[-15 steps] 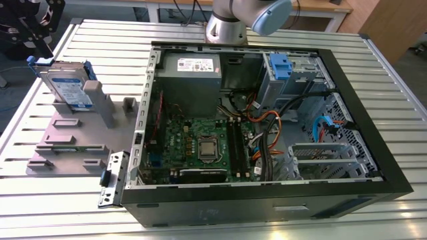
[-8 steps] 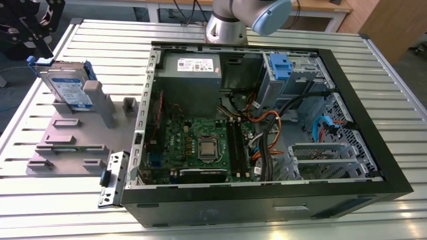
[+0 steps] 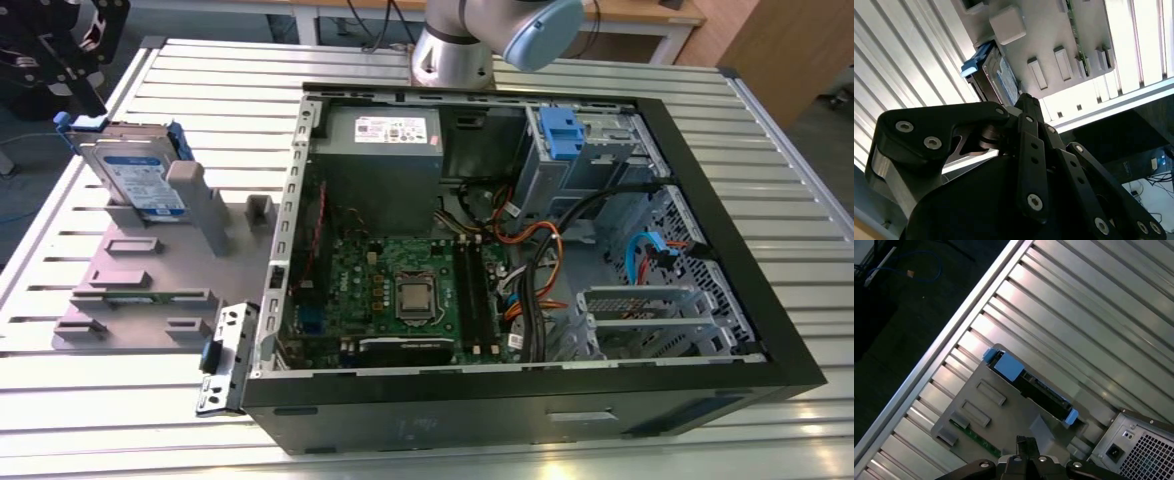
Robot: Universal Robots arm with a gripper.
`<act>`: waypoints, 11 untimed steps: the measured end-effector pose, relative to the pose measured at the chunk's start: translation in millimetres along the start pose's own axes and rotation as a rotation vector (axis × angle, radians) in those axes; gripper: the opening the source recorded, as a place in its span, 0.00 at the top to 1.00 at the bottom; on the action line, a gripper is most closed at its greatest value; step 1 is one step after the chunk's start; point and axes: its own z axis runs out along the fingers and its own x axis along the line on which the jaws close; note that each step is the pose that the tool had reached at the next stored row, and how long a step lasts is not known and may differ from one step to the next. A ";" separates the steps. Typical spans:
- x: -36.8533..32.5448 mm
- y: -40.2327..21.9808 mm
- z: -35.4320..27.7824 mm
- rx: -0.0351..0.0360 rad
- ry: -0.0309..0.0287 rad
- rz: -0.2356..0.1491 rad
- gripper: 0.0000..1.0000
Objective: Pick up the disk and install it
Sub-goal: 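Pick up the disk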
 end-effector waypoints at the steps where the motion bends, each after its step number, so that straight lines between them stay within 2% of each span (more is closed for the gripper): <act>1: 0.0 0.0 0.0 0.0000 0.0001 -0.002 0.89; 11: 0.0 0.0 0.0 -0.0005 0.0004 -0.024 0.89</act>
